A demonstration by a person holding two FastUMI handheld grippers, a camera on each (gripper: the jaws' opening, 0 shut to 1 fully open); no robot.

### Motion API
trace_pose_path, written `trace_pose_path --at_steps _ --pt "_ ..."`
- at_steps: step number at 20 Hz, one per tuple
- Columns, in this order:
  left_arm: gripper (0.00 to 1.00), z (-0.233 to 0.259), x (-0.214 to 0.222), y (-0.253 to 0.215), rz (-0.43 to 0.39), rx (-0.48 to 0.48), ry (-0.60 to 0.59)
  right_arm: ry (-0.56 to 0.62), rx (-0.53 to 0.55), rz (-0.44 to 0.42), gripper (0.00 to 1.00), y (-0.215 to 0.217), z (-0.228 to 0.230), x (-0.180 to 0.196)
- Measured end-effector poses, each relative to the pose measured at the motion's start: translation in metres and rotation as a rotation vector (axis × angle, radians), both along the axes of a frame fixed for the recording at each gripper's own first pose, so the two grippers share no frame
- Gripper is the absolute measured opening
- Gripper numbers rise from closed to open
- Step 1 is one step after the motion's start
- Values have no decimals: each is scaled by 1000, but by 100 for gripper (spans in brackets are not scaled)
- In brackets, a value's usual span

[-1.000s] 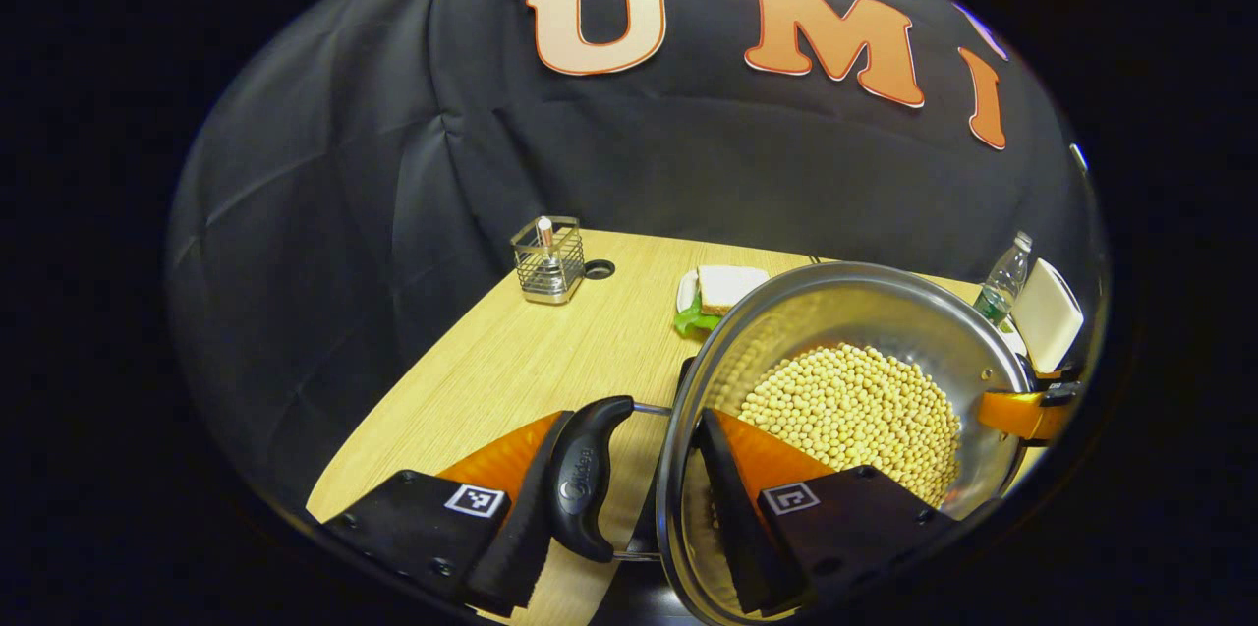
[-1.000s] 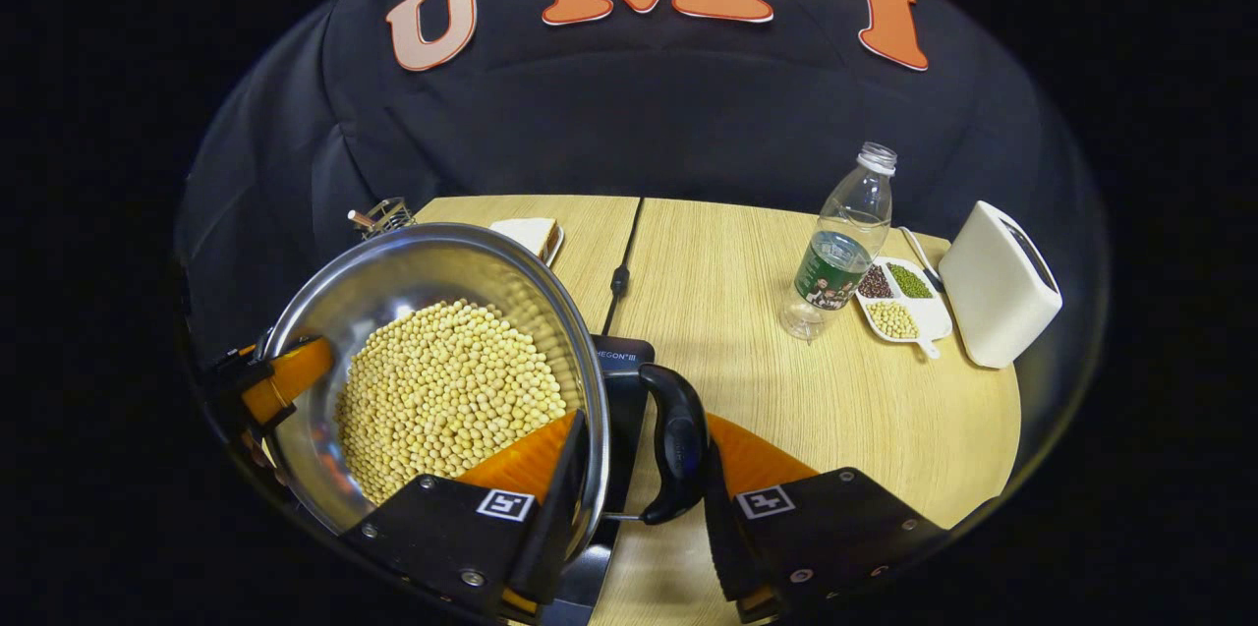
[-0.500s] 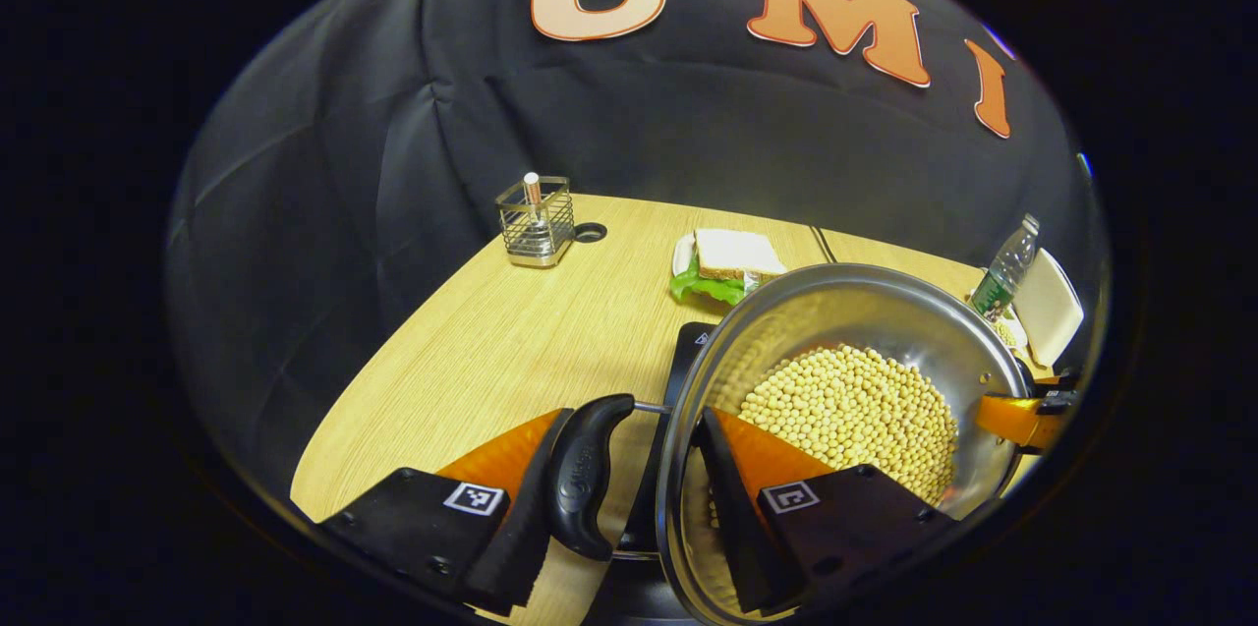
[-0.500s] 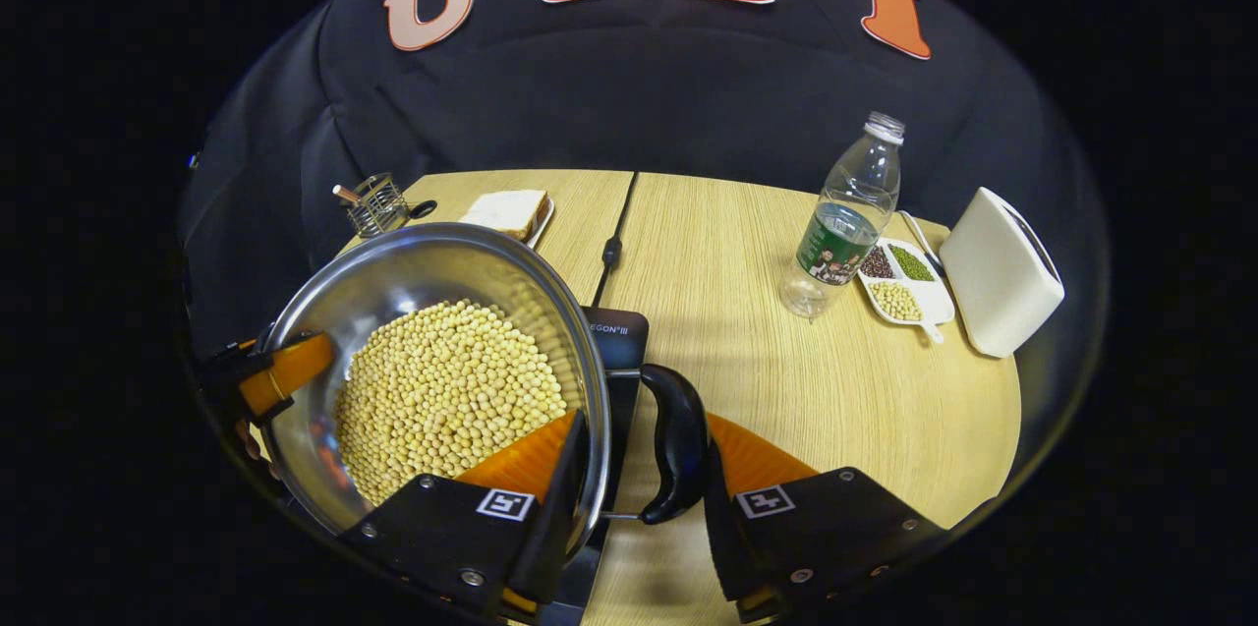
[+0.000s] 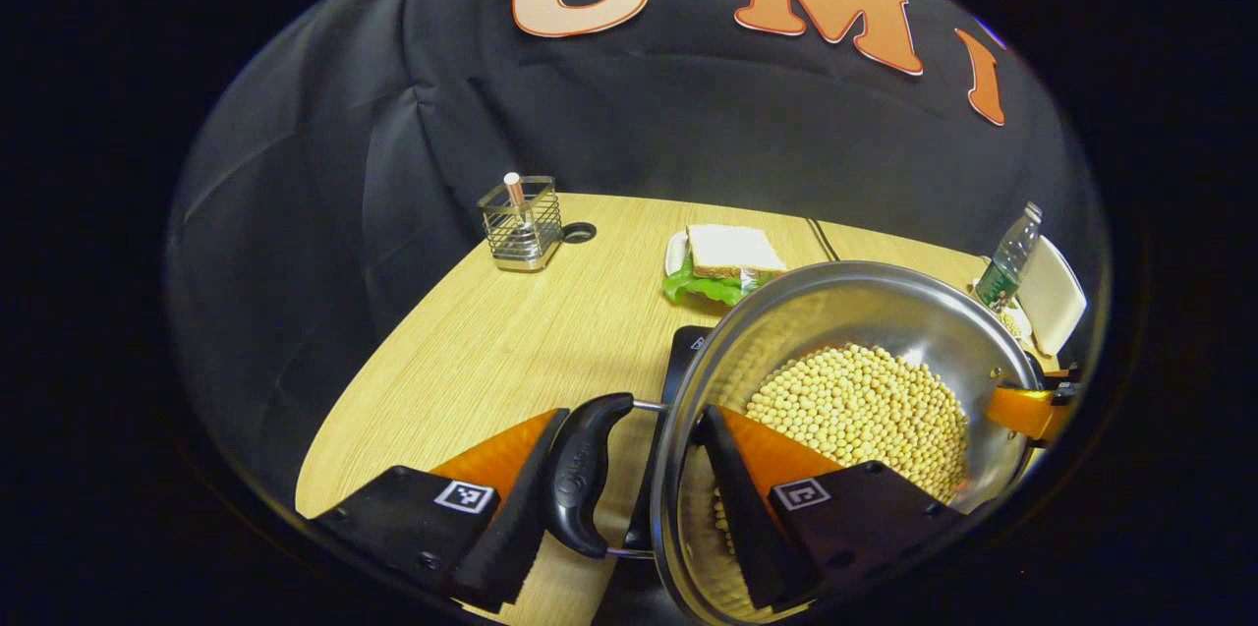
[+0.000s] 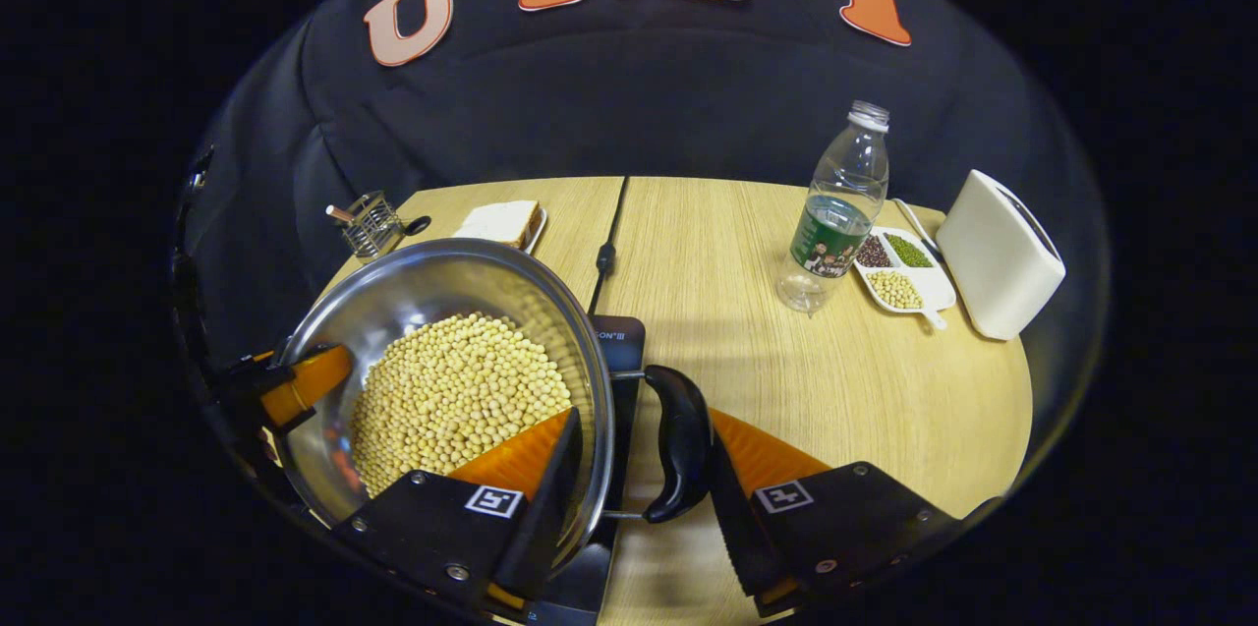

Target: First push the handle of the pot to place it horizontally, then grasp the pot with both hands and set it on the induction cooktop.

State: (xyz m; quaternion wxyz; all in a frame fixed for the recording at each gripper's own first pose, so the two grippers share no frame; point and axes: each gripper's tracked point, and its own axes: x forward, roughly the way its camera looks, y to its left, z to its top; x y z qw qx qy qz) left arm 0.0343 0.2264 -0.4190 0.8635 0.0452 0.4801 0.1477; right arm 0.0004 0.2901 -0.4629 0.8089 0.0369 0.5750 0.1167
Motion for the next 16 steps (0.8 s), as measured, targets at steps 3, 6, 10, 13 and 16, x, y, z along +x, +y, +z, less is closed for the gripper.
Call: trace_pose_path --at_steps 3,6,10,13,16 --pt "89 3 -3 2 44 20 -17 -94 0 2 77 -9 21 11" --pt "90 9 -6 3 84 37 -37 -185 3 33 77 -14 51 15" --pt "90 15 -5 0 59 42 -39 -241 37 71 79 -25 80 8" --pt "87 22 0 1 37 45 -59 -266 50 81 79 -34 93 5" --pt "90 34 9 2 17 70 -111 -285 48 65 79 -47 100 8"
